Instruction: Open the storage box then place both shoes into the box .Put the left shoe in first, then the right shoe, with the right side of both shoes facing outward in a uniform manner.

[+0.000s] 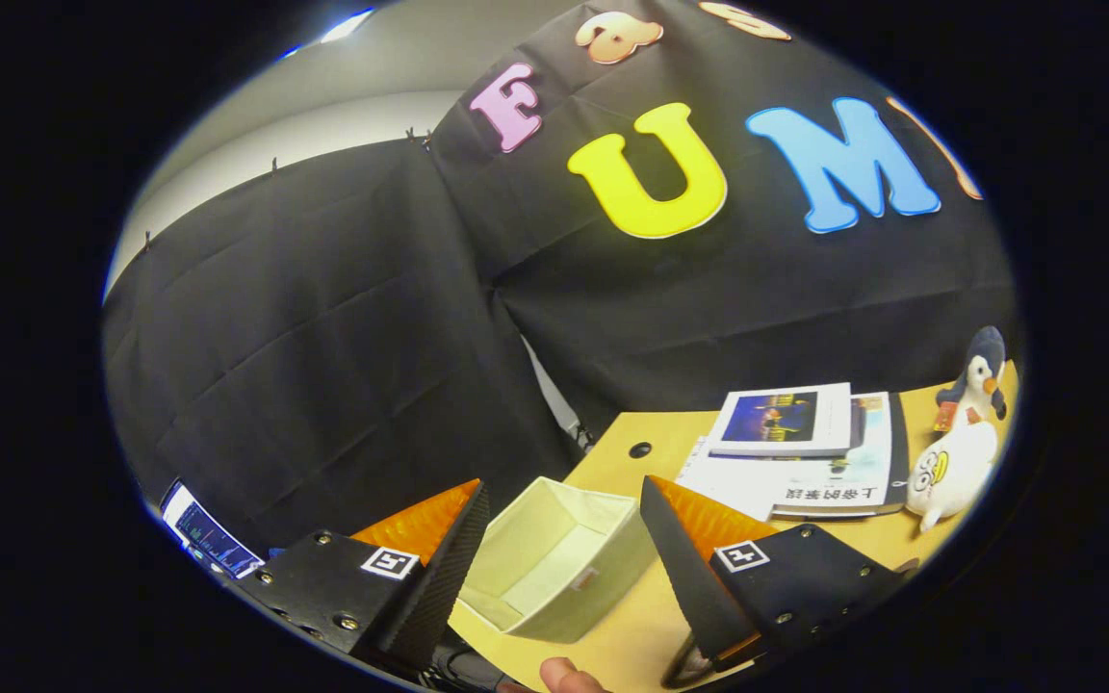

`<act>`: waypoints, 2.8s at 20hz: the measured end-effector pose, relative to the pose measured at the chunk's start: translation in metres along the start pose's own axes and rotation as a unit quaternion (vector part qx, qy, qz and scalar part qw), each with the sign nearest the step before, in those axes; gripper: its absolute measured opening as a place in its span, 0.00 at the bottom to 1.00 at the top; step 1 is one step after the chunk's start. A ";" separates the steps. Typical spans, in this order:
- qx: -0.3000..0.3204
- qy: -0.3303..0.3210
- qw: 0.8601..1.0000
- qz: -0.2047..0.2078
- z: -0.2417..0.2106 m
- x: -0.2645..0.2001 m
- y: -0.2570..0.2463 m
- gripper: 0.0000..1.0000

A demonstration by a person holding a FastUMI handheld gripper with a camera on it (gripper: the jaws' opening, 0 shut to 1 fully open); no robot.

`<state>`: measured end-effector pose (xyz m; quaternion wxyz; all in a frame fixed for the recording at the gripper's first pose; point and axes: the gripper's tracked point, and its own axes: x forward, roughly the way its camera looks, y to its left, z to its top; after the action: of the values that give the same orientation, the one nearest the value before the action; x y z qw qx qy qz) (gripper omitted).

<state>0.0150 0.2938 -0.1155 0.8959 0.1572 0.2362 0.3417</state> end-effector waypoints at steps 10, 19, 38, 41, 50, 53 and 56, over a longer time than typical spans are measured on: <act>-0.016 0.046 0.994 -0.099 -0.073 -0.043 -0.083 0.96; 0.003 0.117 0.984 -0.134 -0.149 -0.057 -0.123 0.92; -0.012 0.259 0.950 -0.172 -0.263 -0.036 -0.176 0.83; -0.015 0.276 0.942 -0.191 -0.276 -0.021 -0.188 0.82; -0.024 0.284 0.938 -0.199 -0.284 0.008 -0.198 0.33; -0.013 0.291 0.932 -0.213 -0.280 0.003 -0.193 0.04; -0.014 0.280 0.936 -0.213 -0.260 -0.001 -0.183 0.03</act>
<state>-0.0256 0.1930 -0.4141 0.8476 -0.0113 0.5005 0.1758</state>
